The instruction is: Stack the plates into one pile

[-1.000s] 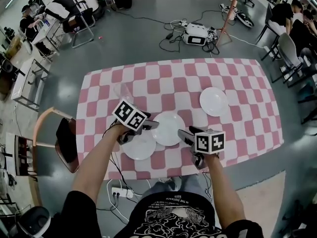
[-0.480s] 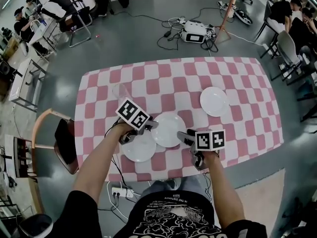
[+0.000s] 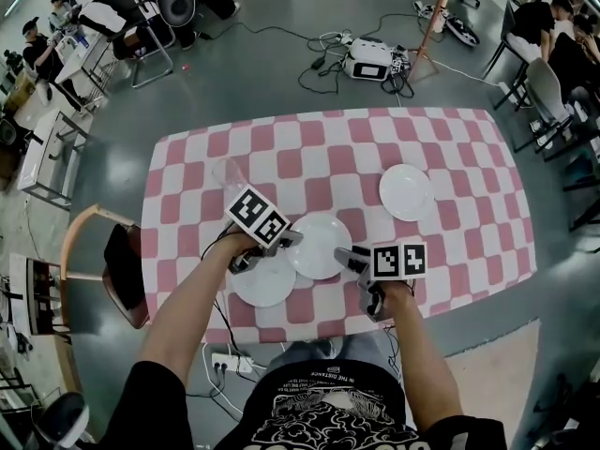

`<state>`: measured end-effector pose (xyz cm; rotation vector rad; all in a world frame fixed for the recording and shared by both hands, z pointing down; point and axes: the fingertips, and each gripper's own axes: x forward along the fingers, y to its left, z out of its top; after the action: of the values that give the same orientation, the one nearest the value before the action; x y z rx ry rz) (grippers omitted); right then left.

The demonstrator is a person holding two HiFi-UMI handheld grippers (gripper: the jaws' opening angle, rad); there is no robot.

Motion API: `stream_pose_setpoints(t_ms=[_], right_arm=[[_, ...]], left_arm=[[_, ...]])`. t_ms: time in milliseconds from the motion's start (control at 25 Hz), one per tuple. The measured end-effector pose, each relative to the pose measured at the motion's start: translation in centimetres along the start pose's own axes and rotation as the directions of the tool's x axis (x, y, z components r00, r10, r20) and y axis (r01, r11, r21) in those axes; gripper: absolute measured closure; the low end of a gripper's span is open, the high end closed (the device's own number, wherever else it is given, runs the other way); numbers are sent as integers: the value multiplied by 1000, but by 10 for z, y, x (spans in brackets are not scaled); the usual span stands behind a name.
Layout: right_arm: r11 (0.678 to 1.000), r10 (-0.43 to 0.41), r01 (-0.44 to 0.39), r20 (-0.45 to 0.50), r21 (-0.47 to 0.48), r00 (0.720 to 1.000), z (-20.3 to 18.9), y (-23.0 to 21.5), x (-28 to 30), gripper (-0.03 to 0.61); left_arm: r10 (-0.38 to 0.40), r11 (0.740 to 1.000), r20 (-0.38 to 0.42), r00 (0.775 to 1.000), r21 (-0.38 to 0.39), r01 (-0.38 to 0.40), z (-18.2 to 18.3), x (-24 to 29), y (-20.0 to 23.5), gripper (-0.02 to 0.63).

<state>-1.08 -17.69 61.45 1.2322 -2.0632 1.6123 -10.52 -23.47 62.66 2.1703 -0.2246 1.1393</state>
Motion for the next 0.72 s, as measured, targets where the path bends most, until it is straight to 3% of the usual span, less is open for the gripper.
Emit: stream_pose_setpoints(t_ms=[240, 400, 560, 720], right_arm=[[999, -22, 22, 1, 45, 1000, 0, -7, -1, 416], [995, -72, 72, 1, 75, 997, -2, -21, -2, 525], [988, -45, 41, 25, 146, 999, -2, -24, -4, 538], [987, -44, 37, 41, 153, 998, 1, -27, -7, 541]], left_arm=[[27, 999, 5, 1000, -17, -27, 2, 1, 4, 508], [41, 999, 7, 999, -30, -40, 4, 2, 5, 520], [31, 996, 33, 999, -82, -28, 9, 0, 4, 540], [30, 994, 58, 998, -111, -23, 13, -2, 2, 552]])
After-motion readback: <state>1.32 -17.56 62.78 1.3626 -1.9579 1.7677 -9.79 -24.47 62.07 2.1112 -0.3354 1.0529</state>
